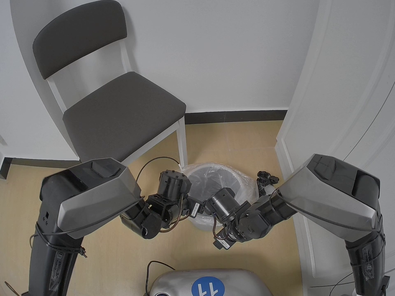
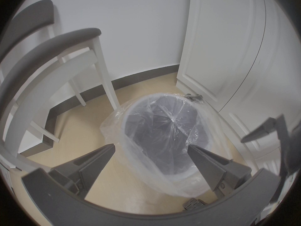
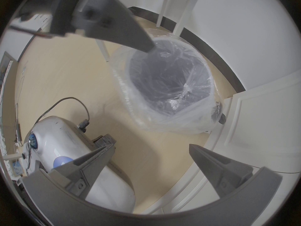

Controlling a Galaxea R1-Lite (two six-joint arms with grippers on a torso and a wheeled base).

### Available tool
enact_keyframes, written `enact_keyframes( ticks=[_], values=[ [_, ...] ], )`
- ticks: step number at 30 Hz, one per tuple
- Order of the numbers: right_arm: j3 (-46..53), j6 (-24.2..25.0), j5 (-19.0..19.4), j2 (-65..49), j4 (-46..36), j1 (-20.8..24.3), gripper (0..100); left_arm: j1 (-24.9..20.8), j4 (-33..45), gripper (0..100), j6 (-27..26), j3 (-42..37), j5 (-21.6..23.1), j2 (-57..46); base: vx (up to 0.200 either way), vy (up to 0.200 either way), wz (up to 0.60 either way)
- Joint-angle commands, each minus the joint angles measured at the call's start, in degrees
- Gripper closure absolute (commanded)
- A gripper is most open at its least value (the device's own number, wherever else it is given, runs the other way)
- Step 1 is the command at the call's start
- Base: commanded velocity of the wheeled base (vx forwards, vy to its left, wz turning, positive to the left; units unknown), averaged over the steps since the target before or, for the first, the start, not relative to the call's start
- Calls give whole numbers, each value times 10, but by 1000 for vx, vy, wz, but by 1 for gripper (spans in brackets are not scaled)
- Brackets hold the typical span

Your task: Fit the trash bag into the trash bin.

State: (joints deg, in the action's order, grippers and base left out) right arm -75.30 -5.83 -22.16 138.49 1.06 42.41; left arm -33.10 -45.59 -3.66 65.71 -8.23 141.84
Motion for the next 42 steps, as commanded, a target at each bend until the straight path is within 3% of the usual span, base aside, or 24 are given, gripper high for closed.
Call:
enact_keyframes(
  ticks=[1, 4, 8, 14, 15, 23, 31, 42],
  values=[
    [26, 1, 3, -8, 3, 28, 0, -2, 66, 0, -5, 97, 7, 66, 0, 0, 0],
    [32, 1, 4, -9, 3, 29, 0, -1, 103, 0, -18, 140, 4, 91, 0, 0, 0],
    [60, 2, 5, -42, 39, 19, 0, 2, 122, 0, -27, 117, 1, 85, 0, 0, 0],
    [84, -7, 4, -81, 148, -39, 0, 5, 111, 0, -43, 5, 4, 34, 0, 0, 0],
    [74, -10, 4, -86, 175, -65, 0, 8, 111, 0, -51, -11, 4, 34, 0, 0, 0],
    [-23, 6, 3, -42, 215, -156, 0, 12, 97, 0, -64, -87, 12, 9, 0, 0, 0],
    [-82, 71, 2, 58, 232, -131, 0, 8, 82, 0, -84, -108, 48, 8, 0, 0, 0],
    [-63, 33, -3, 109, 254, -113, 0, -25, 47, 0, -82, -163, 52, -2, 0, 0, 0]
  ],
)
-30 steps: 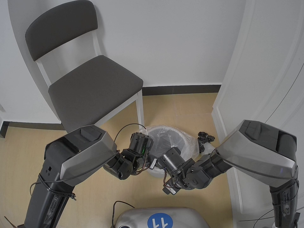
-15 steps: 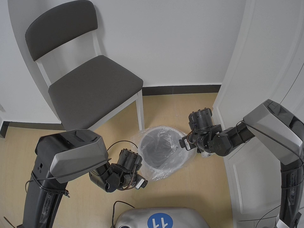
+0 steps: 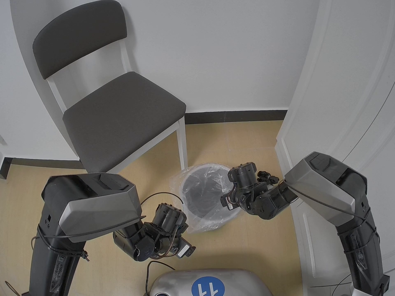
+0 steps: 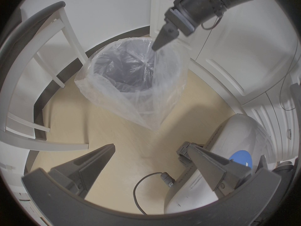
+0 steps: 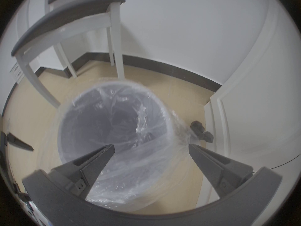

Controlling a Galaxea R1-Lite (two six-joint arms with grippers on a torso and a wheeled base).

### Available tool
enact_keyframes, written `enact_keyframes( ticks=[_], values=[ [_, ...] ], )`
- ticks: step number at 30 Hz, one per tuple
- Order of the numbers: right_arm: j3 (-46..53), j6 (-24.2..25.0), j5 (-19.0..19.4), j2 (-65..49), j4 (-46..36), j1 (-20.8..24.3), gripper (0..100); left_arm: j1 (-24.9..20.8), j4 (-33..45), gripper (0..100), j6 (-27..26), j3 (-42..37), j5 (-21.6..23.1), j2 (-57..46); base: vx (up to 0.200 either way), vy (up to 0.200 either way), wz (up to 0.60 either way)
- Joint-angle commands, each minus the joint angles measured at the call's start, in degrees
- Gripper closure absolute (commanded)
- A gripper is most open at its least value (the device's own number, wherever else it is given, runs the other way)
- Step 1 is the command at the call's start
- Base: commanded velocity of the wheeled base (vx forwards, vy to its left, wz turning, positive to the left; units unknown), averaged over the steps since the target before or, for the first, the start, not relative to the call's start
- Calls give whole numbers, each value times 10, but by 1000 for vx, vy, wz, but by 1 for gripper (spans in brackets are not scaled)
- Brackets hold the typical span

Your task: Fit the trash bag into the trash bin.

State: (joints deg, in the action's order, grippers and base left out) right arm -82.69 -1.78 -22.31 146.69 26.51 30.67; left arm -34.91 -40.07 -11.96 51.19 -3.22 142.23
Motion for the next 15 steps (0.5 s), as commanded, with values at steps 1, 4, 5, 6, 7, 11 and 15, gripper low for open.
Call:
enact_keyframes(
  ticks=[1, 4, 5, 6, 7, 11, 15],
  values=[
    [19, -8, -2, 25, 1, 4, 0, -8, -13, 0, 1, -25, 3, -6, 0, 0, 0],
    [44, -9, -3, 10, 3, 4, 0, -9, -45, 0, 2, -51, 2, -9, 0, 0, 0],
    [59, -15, -3, -4, 2, 4, 0, -10, -61, 0, 1, -61, 2, -9, 0, 0, 0],
    [71, -21, -3, -13, 1, 3, 0, -10, -72, 0, 0, -68, 1, -8, 0, 0, 0],
    [89, -33, -2, -25, 3, 0, 0, -9, -94, 0, 0, -78, 0, -10, 0, 0, 0],
    [159, -57, -2, -59, 13, -4, 0, -5, -161, 0, 3, -108, 0, -22, 0, 0, 0],
    [229, -61, -2, -75, 80, -2, 0, 6, -196, 0, 3, -128, 1, -40, 0, 0, 0]
  ],
)
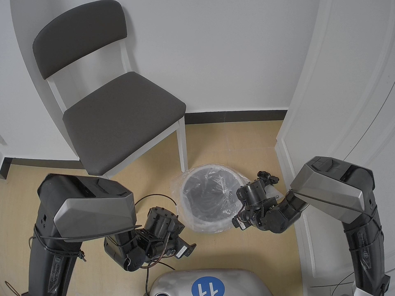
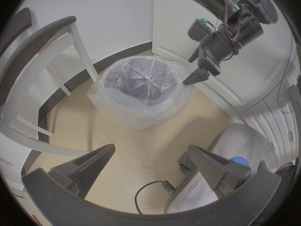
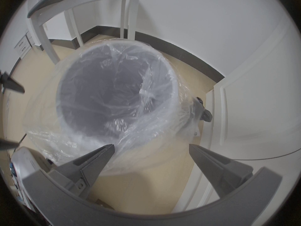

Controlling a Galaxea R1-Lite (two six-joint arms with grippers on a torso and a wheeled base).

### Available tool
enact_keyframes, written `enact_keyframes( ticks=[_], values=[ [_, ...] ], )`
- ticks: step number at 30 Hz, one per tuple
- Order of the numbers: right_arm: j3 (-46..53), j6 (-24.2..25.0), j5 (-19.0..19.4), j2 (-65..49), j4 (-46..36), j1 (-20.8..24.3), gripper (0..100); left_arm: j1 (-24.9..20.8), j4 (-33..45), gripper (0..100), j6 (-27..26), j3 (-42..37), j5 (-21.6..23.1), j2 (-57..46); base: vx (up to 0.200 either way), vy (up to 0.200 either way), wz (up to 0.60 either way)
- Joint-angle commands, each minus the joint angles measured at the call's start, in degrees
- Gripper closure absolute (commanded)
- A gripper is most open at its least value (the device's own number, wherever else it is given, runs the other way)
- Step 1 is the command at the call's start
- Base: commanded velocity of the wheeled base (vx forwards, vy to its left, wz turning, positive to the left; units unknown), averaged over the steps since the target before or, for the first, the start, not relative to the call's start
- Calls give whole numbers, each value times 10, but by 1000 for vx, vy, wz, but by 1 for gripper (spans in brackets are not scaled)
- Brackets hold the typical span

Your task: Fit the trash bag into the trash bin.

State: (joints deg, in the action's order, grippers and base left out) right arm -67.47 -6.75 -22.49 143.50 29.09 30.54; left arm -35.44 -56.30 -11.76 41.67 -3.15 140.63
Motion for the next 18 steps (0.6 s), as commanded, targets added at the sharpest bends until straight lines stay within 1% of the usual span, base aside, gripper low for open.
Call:
enact_keyframes(
  ticks=[1, 2, 4, 10, 12, 13, 14, 18],
  values=[
    [92, -14, 0, -43, 70, 1, 0, 13, -34, 0, 1, -32, 0, -27, 0, 0, 0],
    [92, -14, 0, -43, 70, 1, 0, 13, -34, 0, 1, -32, 0, -27, 0, 0, 0],
    [120, -27, 0, -36, 100, 1, 0, 18, -35, 0, 2, -26, 0, -28, 0, 0, 0],
    [136, -28, 0, -14, 132, 0, 0, 32, -35, 0, 2, 2, 0, -23, 0, 0, 0],
    [125, -30, 3, -1, 130, -2, 0, 47, -29, 0, 3, 41, 2, -14, 0, 0, 0],
    [125, -30, 3, 0, 130, -2, 0, 49, -29, 0, 3, 47, 2, -12, 0, 0, 0],
    [118, -30, 4, 1, 126, -2, 0, 56, -27, 0, 4, 82, 2, 0, 0, 0, 0],
    [106, -31, 7, 3, 117, -2, 0, 62, -16, 0, 6, 148, 2, 16, 0, 0, 0]
  ],
)
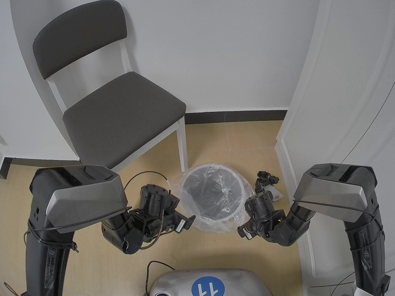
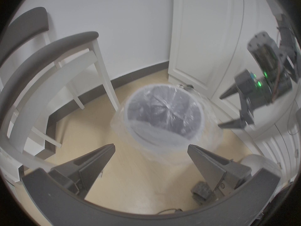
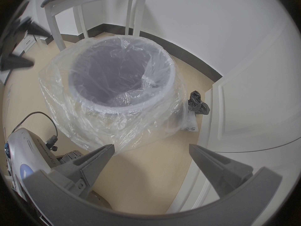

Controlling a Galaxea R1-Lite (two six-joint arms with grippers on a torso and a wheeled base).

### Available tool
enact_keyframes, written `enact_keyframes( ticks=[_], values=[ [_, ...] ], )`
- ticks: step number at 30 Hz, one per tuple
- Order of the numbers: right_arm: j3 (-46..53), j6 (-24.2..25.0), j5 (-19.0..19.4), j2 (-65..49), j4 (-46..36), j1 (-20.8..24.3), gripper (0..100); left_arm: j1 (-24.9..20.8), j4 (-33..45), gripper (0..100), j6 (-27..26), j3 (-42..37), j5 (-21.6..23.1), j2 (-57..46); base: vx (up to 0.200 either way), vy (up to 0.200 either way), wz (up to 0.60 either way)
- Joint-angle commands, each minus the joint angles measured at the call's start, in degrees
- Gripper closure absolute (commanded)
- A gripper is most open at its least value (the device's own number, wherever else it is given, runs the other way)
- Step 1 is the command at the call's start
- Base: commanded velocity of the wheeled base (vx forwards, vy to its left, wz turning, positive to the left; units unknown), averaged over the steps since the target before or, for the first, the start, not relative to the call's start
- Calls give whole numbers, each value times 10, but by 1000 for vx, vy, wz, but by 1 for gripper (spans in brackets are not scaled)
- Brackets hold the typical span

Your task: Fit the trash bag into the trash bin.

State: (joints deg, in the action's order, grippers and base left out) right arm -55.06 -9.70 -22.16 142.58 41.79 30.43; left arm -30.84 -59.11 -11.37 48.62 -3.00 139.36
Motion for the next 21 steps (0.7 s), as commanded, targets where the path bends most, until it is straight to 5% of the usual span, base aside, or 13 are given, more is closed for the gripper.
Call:
enact_keyframes(
  ticks=[1, 5, 10, 16, 21],
  values=[
    [-23, -3, 5, 12, -19, -1, 0, 16, 19, 0, 2, 85, 1, 28, 0, 0, 0],
    [-60, -9, 8, 15, -65, -2, 0, 12, 55, 0, 2, 131, 2, 29, 0, 0, 0],
    [-146, -28, 92, 26, -189, -2, 0, 8, 158, 0, 0, 235, 0, 64, 0, 0, 0],
    [-223, -37, 95, 43, -275, 5, 0, 12, 293, 0, -20, 358, -4, 115, 0, 0, 0],
    [-226, -38, 95, 43, -282, 4, 0, 40, 333, 0, -55, 371, -5, 123, 0, 0, 0]
  ],
)
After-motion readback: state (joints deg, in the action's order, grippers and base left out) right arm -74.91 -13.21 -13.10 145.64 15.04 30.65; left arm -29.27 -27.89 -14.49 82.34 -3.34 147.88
